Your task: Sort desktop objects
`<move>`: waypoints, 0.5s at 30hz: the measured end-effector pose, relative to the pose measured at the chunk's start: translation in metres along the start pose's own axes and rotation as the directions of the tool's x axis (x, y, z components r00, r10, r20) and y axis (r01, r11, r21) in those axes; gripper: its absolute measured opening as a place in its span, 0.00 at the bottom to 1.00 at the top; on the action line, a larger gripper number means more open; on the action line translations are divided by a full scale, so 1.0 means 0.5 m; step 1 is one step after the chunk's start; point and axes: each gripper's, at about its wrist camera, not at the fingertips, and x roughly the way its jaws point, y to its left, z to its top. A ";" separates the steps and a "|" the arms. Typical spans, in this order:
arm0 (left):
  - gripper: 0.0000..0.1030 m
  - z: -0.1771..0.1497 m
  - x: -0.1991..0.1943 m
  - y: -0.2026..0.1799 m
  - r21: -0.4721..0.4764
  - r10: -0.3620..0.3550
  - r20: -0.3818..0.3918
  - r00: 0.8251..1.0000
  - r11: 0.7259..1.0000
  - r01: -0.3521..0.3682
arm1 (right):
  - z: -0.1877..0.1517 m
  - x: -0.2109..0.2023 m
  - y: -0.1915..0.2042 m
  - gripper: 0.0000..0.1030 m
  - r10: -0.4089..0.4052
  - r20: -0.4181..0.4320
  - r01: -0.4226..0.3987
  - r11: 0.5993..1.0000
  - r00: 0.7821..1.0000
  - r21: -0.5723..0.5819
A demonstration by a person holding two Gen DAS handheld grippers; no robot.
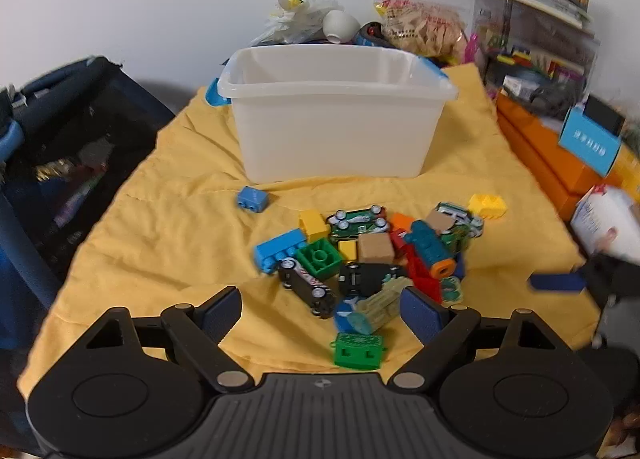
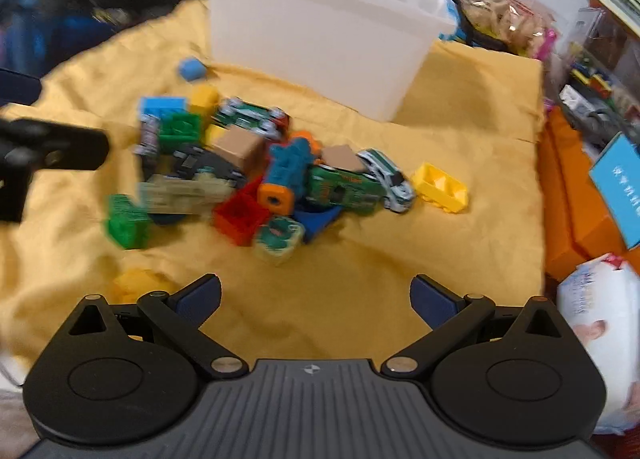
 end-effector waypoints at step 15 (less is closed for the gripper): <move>0.67 -0.042 0.083 -0.013 0.127 -0.076 -0.199 0.977 0.987 0.103 | -0.034 -0.006 -0.038 0.73 0.165 0.000 -0.165 0.985 0.986 0.046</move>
